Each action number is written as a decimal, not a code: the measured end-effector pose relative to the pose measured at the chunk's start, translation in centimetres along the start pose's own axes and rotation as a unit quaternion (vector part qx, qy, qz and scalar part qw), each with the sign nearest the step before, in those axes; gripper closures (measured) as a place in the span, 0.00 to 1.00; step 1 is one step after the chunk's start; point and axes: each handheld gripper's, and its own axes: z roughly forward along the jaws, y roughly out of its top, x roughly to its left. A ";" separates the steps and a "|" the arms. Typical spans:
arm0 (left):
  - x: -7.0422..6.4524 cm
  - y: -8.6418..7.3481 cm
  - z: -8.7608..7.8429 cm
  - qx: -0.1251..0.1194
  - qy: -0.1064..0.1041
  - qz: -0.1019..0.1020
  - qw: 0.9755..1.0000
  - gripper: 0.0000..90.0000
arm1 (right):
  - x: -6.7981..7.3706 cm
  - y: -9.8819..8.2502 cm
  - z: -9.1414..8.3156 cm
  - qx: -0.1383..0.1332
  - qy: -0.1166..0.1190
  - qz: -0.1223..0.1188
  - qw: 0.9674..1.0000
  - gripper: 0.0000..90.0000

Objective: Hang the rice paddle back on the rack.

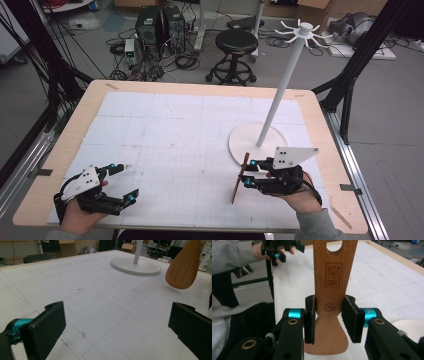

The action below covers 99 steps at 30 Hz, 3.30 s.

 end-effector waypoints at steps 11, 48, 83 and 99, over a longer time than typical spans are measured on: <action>0.0 0.0 0.0 -0.001 0.000 -0.002 1.000 0.02 | -0.5 0.0 -1.5 -0.029 0.004 0.007 1.000 0.72; -0.2 -0.3 -0.5 0.001 0.009 -0.008 1.000 0.02 | -4.8 1.5 -11.2 -0.049 -0.041 0.034 0.997 0.72; -0.5 -0.4 -1.0 0.001 0.012 -0.011 1.000 0.02 | -9.5 5.9 -17.0 -0.071 -0.067 0.032 0.995 0.71; -0.6 -0.4 -1.6 -0.004 0.017 -0.015 1.000 0.02 | -10.8 9.1 -17.5 -0.079 -0.114 0.036 0.990 0.71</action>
